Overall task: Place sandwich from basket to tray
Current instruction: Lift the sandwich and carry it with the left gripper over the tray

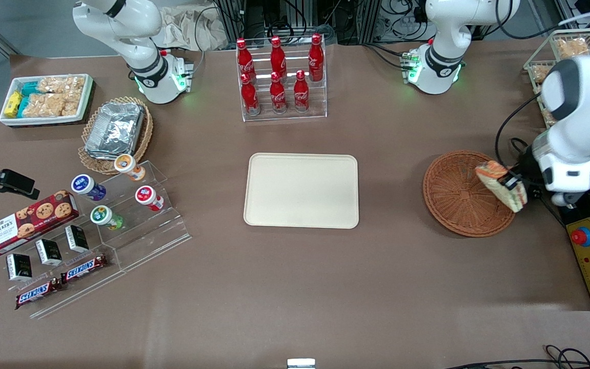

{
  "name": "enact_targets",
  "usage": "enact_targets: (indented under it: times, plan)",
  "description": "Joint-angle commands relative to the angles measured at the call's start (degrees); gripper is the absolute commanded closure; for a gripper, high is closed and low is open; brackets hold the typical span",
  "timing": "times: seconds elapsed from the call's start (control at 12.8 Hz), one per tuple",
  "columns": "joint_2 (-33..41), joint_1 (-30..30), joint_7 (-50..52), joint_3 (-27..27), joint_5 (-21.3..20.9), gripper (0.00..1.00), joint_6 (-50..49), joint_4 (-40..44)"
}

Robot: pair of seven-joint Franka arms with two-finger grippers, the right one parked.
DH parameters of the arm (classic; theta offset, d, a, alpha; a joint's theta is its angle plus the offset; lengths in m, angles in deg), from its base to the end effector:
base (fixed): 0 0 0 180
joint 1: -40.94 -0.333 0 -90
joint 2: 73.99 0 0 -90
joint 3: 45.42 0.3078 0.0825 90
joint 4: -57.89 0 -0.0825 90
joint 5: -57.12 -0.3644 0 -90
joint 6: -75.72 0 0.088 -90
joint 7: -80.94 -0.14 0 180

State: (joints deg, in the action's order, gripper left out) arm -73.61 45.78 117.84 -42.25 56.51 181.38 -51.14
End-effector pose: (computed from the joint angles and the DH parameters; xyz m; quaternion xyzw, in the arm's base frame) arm 0.5325 -0.0143 0.4586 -0.9533 -0.3010 0.0230 0.0132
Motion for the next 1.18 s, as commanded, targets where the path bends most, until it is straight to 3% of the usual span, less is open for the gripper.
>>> enact_targets:
  times: [0.0,0.39,0.71,0.86,1.1]
  plan:
    - [-1.44,-0.18,-4.64,-5.95,-0.01,1.0,-8.26,10.31]
    - [-3.01,-0.09,-3.68,-22.47,1.82,1.0,-7.85,14.38]
    - [-7.83,0.43,-1.23,-30.83,3.59,1.0,3.98,9.66]
    - [-10.38,4.02,4.11,-31.64,2.37,1.0,16.53,2.64]
    - [-14.78,6.58,9.93,-31.64,-4.65,1.0,27.82,-5.03]
